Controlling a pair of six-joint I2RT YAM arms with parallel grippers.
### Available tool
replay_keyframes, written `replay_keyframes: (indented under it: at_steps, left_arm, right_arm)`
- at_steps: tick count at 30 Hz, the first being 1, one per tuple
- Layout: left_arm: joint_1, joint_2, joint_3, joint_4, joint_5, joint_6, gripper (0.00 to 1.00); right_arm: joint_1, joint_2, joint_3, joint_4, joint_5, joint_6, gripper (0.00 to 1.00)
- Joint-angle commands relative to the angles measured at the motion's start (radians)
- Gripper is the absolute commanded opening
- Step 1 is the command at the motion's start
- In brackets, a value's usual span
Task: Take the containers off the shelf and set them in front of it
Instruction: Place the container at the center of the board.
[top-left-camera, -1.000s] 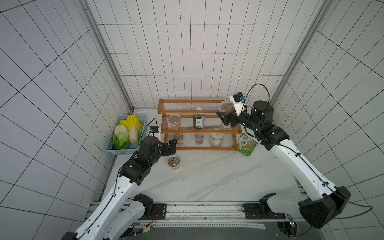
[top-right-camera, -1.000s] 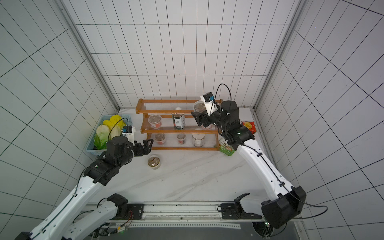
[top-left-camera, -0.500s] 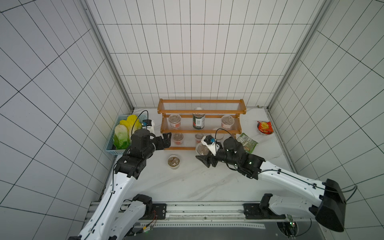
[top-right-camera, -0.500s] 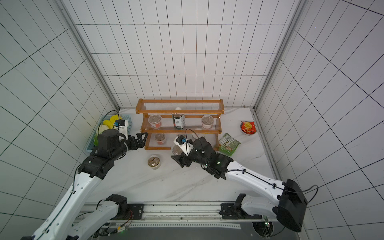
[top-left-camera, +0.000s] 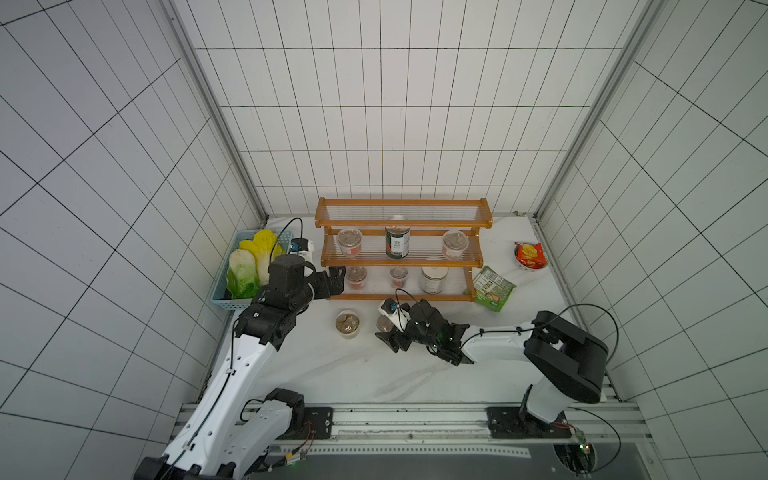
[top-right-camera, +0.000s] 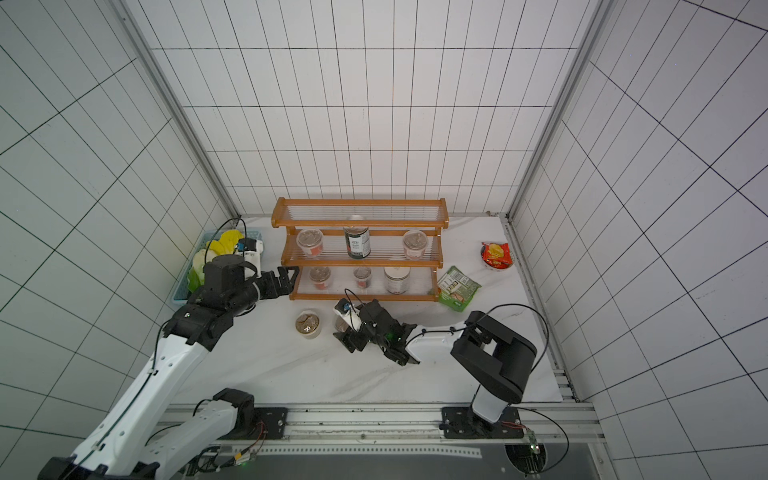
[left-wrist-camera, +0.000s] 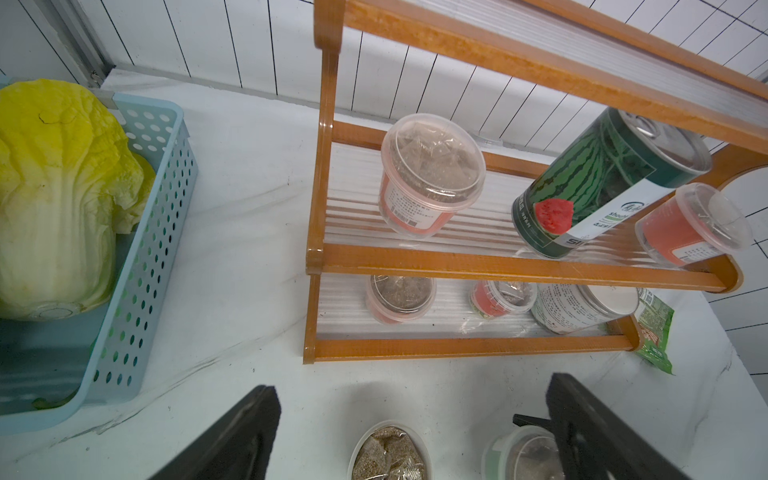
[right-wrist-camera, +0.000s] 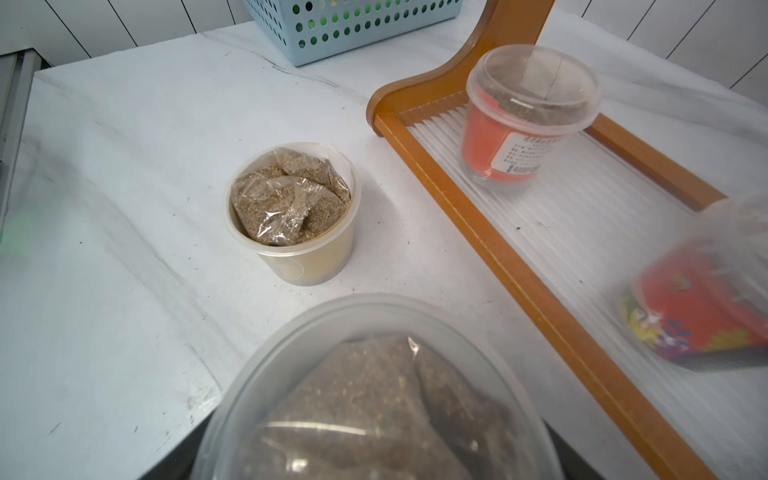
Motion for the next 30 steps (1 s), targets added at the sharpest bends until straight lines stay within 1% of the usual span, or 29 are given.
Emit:
replay_keyframes:
  at_steps: [1, 8, 13, 18, 20, 30]
  left_arm:
    - [0.005, 0.004, 0.028, -0.012, 0.006, 0.025, 0.98]
    - [0.005, 0.013, 0.013, 0.001, 0.011, 0.035, 0.98]
    - [0.005, 0.024, 0.006, 0.018, 0.021, 0.034, 0.98]
    - [0.005, 0.035, 0.000, 0.031, 0.028, 0.037, 0.99]
    - [0.005, 0.038, -0.004, 0.041, 0.038, 0.035, 0.99]
    - [0.004, 0.056, -0.006, 0.065, 0.064, 0.030, 0.99]
  right_arm:
    - [-0.024, 0.062, 0.014, 0.132, -0.008, 0.002, 0.78]
    - [-0.041, 0.151, 0.038, 0.170, -0.029, -0.001, 0.78]
    - [-0.052, 0.180, 0.043, 0.179, -0.047, -0.008, 0.80]
    - [-0.054, 0.161, 0.024, 0.173, -0.033, -0.018, 0.89]
    - [-0.053, 0.151, 0.013, 0.171, -0.023, -0.017, 0.91]
    - [-0.053, 0.080, -0.034, 0.147, -0.036, -0.021, 0.89]
